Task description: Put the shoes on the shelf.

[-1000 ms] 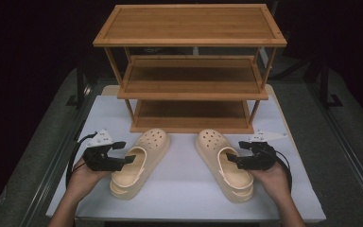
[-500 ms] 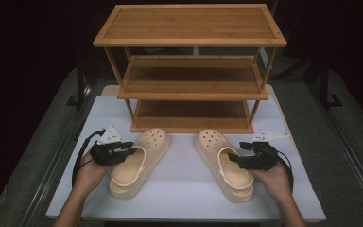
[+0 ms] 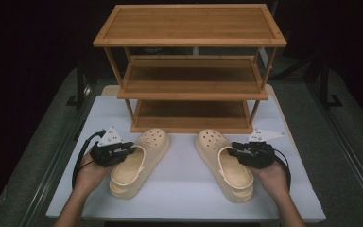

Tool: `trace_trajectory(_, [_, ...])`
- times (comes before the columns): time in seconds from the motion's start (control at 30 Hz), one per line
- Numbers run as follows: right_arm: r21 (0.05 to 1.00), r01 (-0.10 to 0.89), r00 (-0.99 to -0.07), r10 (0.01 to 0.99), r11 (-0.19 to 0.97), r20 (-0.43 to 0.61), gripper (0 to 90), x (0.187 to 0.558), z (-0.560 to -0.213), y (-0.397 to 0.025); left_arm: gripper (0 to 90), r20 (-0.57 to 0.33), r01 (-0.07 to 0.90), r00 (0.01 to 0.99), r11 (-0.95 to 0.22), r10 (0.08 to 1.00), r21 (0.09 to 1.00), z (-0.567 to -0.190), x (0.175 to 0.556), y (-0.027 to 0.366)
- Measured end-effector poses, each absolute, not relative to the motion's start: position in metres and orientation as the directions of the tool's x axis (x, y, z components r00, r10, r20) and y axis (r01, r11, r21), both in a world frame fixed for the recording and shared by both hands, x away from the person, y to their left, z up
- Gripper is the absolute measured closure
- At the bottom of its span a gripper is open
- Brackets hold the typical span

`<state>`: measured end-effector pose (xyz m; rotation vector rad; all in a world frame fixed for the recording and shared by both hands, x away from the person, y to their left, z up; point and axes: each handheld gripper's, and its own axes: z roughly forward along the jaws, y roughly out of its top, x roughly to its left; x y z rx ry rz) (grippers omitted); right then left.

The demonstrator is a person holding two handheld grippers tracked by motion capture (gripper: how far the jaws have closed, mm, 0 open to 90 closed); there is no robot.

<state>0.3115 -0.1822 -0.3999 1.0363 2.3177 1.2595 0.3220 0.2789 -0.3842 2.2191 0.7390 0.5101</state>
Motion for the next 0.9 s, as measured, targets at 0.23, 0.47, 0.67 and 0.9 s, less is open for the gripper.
trace_trajectory(0.23, [0.819,0.421,-0.681,0.732,0.390,0.002,78.0,0.308,-0.394,-0.179,79.3,0.155,0.356,0.731,-0.566,0.664,0.744,-0.382,0.321,0.277])
trace_trajectory(0.47, [0.829,0.413,-0.675,0.738,0.377,0.001,82.1,0.309,-0.389,-0.183,82.4,0.129,0.361,0.722,-0.528,0.680,0.768,-0.377,0.321,0.277])
trace_trajectory(0.67, [0.836,0.409,-0.679,0.734,0.367,0.010,83.1,0.308,-0.385,-0.185,82.8,0.127,0.348,0.726,-0.520,0.676,0.780,-0.369,0.321,0.272])
trace_trajectory(0.9, [0.841,0.399,-0.659,0.752,0.364,-0.013,83.0,0.315,-0.378,-0.184,82.9,0.123,0.343,0.723,-0.507,0.680,0.791,-0.360,0.332,0.261])
